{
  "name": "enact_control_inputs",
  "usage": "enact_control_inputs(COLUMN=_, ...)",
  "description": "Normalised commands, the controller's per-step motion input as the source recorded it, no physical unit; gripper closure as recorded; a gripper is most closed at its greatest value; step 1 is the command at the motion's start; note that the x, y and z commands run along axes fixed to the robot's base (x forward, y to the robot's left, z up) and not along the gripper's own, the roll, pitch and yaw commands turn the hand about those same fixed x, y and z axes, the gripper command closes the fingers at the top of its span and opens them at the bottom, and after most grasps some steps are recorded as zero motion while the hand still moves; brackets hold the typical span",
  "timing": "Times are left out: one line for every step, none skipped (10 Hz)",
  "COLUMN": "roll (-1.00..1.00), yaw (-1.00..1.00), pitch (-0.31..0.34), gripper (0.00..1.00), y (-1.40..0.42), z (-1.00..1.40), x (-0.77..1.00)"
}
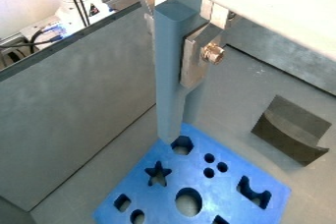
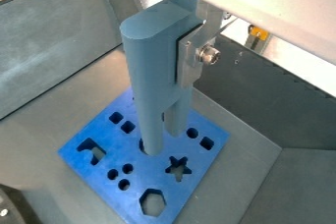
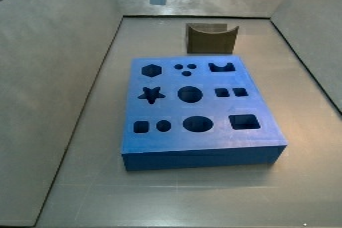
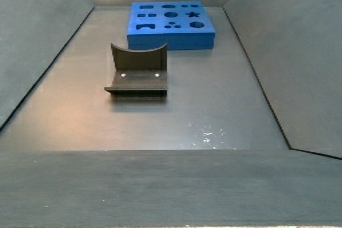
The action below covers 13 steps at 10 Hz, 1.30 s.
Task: Pick up the square-circle object. Move up. Move to above the board. Insert the square-circle object.
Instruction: Insert the square-circle object.
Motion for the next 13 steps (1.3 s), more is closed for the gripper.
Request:
enact_control_inputs(roll=0.00, yaw=-0.04, pitch=0.000, gripper=1.00, y=0.00, z=-0.02, x=-0.02)
enact_control_inputs(roll=0.00, yaw=-0.53, pitch=0.000, gripper=1.00, y=-0.08, z=-0.15, x=-0.10)
enact_control_inputs(roll=0.00, yaw=-1.00, pitch=0.000, gripper=1.00, y=0.00, z=-0.20, x=0.00)
enact_control_inputs(roll=0.00, yaw=-1.00, pitch=0.000, gripper=1.00, y=0.00, z=-0.20, x=0.00)
enact_control_inputs(roll=0.00, yaw=-1.00, pitch=0.000, gripper=1.00, y=0.00, z=-0.18, x=0.00)
enact_control_inputs(roll=0.00, yaw=-1.00, pitch=0.000, gripper=1.00, y=0.00, z=-0.19, x=0.00)
enact_control_inputs(roll=0.00, yaw=-1.00, pitch=0.000, gripper=1.00, y=0.00, z=-0.18, x=0.00)
enact_control_inputs(roll=0.00, yaw=-1.00, pitch=0.000, gripper=1.00, y=0.00, z=-0.21, x=0.00)
enact_control_inputs(roll=0.00, yaw=-1.00, pitch=0.000, gripper=1.00, y=0.00, z=-0.24, x=0.00)
enact_control_inputs(roll=0.00, yaw=-1.00, pitch=0.000, gripper=1.00, y=0.00, z=-0.27, x=0.00)
enact_control_inputs(roll=-0.02, yaw=-1.00, pitch=-0.039, gripper=1.00, y=0.00, z=-0.40, x=0.00)
enact_control_inputs(roll=-0.04, yaw=-1.00, pitch=-0.074, gripper=1.00, y=-0.01, z=-0.43, x=0.00)
enact_control_inputs(roll=-0.07, yaw=-1.00, pitch=-0.106, gripper=1.00, y=-0.03, z=-0.45, x=0.00)
